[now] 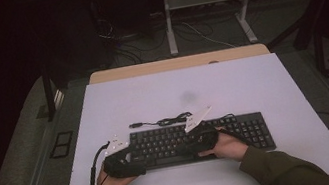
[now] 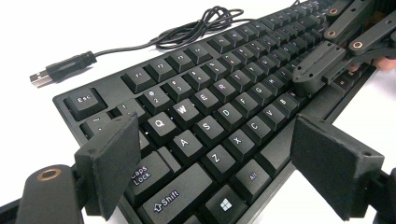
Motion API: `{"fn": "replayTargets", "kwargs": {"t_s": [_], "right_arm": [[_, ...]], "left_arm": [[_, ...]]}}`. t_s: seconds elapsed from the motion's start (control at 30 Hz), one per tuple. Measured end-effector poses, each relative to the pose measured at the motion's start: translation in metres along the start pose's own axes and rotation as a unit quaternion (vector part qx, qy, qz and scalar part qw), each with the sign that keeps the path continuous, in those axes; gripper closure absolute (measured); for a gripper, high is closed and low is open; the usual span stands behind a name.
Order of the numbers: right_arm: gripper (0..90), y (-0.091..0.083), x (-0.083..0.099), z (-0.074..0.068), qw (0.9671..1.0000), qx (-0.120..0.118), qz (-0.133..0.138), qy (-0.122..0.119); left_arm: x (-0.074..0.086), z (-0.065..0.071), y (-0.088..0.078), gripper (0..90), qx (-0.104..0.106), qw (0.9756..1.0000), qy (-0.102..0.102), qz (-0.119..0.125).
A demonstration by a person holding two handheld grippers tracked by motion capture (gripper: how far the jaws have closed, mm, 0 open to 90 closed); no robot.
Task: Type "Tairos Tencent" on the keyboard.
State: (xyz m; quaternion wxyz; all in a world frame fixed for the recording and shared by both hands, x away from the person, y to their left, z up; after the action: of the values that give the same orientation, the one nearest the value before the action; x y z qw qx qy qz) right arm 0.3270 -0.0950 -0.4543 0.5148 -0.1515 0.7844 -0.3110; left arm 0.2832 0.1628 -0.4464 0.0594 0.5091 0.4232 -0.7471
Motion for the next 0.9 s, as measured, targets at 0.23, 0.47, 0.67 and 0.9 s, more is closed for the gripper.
{"fn": "replayTargets", "kwargs": {"t_s": [0.23,0.47,0.67,0.9], "right_arm": [[89.6,-0.001,0.000,0.000,1.0000,0.002,0.002,0.000],[89.5,-0.004,-0.001,0.000,0.9999,0.005,0.011,-0.001],[85.9,-0.009,-0.002,0.001,0.9997,0.006,0.025,0.001],[67.3,-0.015,-0.001,0.002,0.9991,0.017,0.037,0.009]], "left_arm": [[-0.001,0.000,0.000,15.5,-0.001,1.0000,0.001,0.001],[-0.002,0.001,-0.001,16.8,0.000,1.0000,0.005,0.005],[-0.004,0.003,0.000,21.4,0.005,0.9999,0.010,0.008],[-0.007,0.005,0.002,33.7,0.017,0.9997,0.015,0.008]]}}
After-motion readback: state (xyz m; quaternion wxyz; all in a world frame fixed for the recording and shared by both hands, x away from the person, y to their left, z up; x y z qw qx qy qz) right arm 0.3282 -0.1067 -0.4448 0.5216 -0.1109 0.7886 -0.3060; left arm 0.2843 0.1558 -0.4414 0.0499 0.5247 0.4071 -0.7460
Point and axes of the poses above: each handheld gripper's, and its own axes: y roughly forward along the jaws, x roughly out of its underside, z roughly to its right, the point moved 2 cm from there along y, roughly forward along the jaws, and after that the axes turned 4 degrees about y, right-handed, at the moved point
